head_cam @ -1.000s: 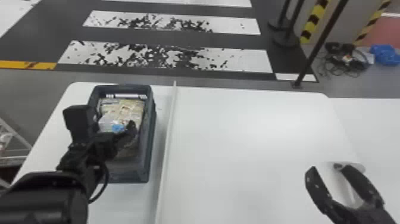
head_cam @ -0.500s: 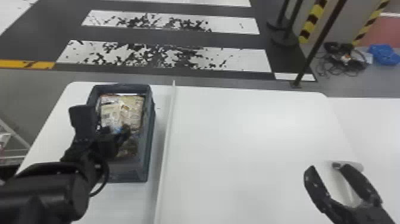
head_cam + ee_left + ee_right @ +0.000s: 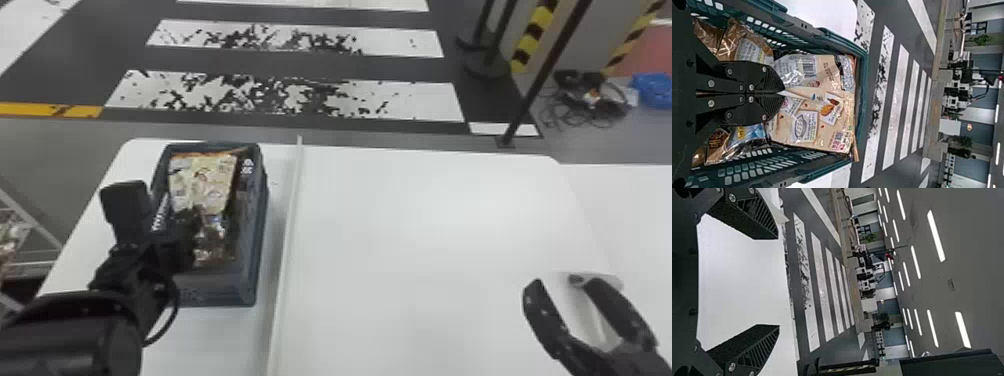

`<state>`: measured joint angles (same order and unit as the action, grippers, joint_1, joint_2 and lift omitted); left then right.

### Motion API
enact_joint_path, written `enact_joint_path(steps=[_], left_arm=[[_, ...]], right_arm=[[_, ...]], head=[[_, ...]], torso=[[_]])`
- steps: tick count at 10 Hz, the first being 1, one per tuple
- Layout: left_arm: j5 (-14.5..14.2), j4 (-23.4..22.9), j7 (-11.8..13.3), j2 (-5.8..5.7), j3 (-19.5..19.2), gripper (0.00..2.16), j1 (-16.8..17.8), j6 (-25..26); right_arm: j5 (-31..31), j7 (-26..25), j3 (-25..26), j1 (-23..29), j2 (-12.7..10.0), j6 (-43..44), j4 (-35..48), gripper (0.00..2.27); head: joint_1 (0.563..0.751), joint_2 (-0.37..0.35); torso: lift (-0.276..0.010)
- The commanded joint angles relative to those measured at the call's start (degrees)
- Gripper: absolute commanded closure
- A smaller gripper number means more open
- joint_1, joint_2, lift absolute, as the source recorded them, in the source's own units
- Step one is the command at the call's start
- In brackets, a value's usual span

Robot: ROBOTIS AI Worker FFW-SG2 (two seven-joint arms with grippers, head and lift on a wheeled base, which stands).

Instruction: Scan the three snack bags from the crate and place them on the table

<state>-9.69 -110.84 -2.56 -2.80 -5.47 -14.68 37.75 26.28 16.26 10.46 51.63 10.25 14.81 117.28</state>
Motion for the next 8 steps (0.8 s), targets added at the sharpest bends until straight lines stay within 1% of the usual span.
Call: enact_joint_path(steps=[1, 4, 5, 8], left_arm=[[0.02, -2.63, 0.19, -0.10, -0.16, 2.08, -1.93, -1.75], [0.02, -8.69, 0.45, 0.16, 0.02, 2.08, -6.68, -7.91], [0.11, -10.54, 1.33, 0.16, 0.37, 2.08, -7.56, -7.91], [0.37, -11.07, 0.28, 0.34, 1.07, 2.08, -8.35, -7.20]], right_arm=[[0.27, 0.09, 0.00, 0.23, -0.05, 0.52, -0.04, 0.13], [0.44, 0.09, 0.09, 0.75, 0.04, 2.28, 0.14, 0.13], [0.62, 0.09, 0.09, 0.84, 0.04, 2.45, 0.14, 0.13], [0.70, 0.09, 0.09, 0.84, 0.12, 2.45, 0.14, 0.13]], head=[[0.695, -0.028], [0.695, -0.028], [0.695, -0.031], [0.695, -0.052]], torso=[[-0.037], [-0.037], [-0.037], [-0.037]])
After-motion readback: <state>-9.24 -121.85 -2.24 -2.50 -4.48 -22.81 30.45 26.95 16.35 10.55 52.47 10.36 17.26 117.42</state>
